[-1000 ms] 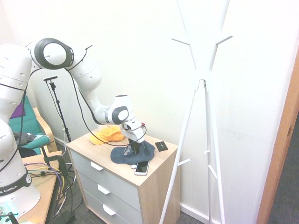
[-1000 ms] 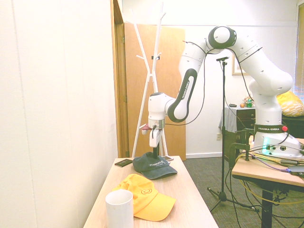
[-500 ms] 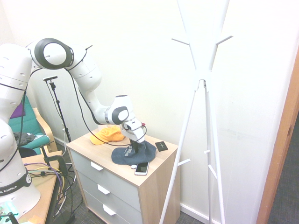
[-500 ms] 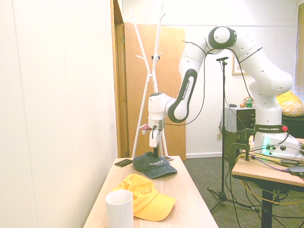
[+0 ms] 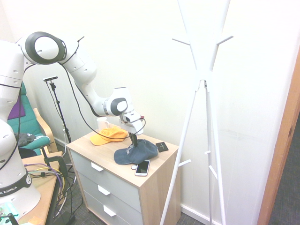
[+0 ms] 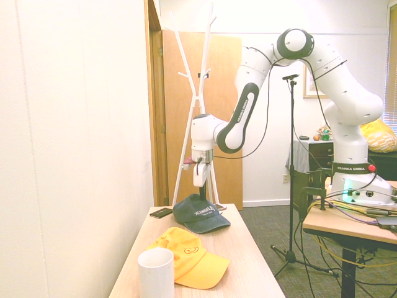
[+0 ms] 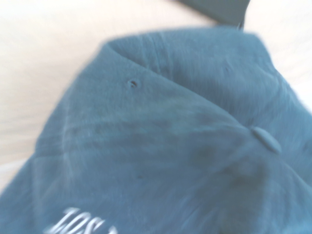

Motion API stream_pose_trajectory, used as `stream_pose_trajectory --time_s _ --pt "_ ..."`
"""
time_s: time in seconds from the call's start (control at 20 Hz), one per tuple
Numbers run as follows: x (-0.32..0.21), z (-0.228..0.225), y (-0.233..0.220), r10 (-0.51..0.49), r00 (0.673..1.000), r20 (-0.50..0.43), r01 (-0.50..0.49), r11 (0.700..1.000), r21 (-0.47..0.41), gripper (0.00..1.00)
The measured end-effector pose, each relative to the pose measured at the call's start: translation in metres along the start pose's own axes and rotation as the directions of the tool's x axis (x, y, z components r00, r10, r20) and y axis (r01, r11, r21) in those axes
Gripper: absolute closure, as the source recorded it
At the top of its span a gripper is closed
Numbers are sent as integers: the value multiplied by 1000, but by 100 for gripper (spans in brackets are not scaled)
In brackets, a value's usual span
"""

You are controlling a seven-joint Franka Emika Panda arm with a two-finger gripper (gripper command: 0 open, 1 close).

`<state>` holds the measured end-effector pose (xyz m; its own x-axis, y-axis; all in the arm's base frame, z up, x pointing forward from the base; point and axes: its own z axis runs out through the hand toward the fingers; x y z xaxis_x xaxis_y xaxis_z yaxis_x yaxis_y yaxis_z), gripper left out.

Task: Hang the cap

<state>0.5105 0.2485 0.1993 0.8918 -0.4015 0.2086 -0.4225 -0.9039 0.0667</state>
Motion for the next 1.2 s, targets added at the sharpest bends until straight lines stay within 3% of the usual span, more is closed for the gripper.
stream_pose_trajectory --time_s 0.4,0.7,1.0,1.2 --pt "-8 -87 -13 -11 990 -138 3 999 -54 100" --pt "-10 -191 -11 0 948 -318 -45 990 -137 100" --pt "11 -262 -6 -78 838 -540 -117 941 -318 100" --pt "29 -318 -5 -109 747 -656 -200 904 -378 100"
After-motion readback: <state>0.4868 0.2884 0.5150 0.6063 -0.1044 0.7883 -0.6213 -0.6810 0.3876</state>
